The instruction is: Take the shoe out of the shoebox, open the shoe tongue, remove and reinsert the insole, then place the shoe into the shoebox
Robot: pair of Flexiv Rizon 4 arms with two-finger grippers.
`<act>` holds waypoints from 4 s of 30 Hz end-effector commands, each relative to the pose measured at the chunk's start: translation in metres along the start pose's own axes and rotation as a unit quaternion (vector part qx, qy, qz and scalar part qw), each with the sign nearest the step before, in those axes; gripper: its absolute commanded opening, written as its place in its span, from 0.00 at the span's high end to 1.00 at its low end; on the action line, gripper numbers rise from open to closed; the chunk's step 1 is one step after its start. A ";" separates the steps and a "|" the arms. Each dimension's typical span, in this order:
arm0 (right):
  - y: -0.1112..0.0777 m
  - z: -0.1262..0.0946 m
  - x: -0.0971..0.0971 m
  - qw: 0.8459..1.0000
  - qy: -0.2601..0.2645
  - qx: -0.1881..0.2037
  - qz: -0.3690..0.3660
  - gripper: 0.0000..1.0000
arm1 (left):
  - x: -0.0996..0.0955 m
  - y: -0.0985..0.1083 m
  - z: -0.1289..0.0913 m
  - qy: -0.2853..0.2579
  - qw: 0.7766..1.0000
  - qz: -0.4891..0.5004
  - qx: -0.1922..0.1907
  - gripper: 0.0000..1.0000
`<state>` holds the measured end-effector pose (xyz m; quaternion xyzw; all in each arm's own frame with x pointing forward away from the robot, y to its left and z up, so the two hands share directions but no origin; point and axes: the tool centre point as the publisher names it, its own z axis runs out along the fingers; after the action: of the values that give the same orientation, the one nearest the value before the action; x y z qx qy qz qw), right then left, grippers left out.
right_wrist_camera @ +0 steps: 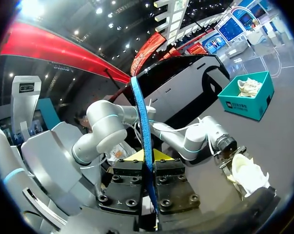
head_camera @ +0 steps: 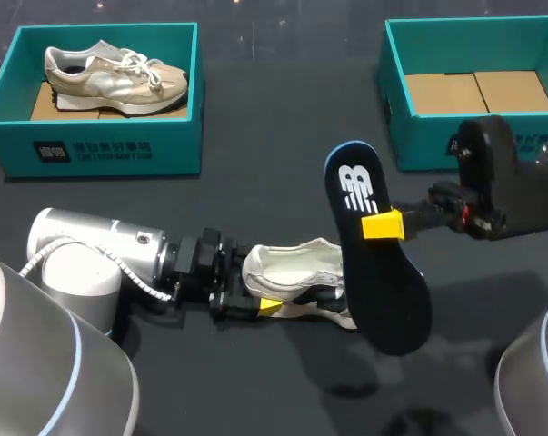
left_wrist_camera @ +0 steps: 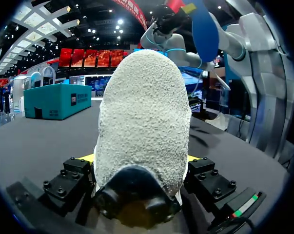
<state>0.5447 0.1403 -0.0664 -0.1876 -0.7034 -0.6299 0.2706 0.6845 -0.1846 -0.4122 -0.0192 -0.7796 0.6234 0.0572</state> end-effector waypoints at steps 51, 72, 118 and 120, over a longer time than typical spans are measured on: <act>-0.007 0.002 0.005 1.000 -0.004 -0.009 -0.001 1.00 | -0.002 -0.028 -0.038 0.001 0.941 -0.016 -0.337 0.00; -0.007 0.002 0.005 1.000 -0.004 -0.009 -0.001 1.00 | 0.000 -0.039 -0.030 -0.093 0.869 -0.025 -0.485 0.00; -0.007 0.002 0.005 1.000 -0.004 -0.009 -0.001 1.00 | 0.000 -0.076 -0.037 -0.041 0.839 0.023 -0.542 0.00; -0.007 0.002 0.005 1.000 -0.004 -0.009 -0.001 1.00 | -0.003 -0.081 -0.035 -0.048 0.839 0.027 -0.541 0.00</act>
<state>0.5365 0.1395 -0.0677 -0.1917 -0.6992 -0.6355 0.2655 0.6968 -0.1735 -0.3353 -0.0389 -0.9936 0.1049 -0.0122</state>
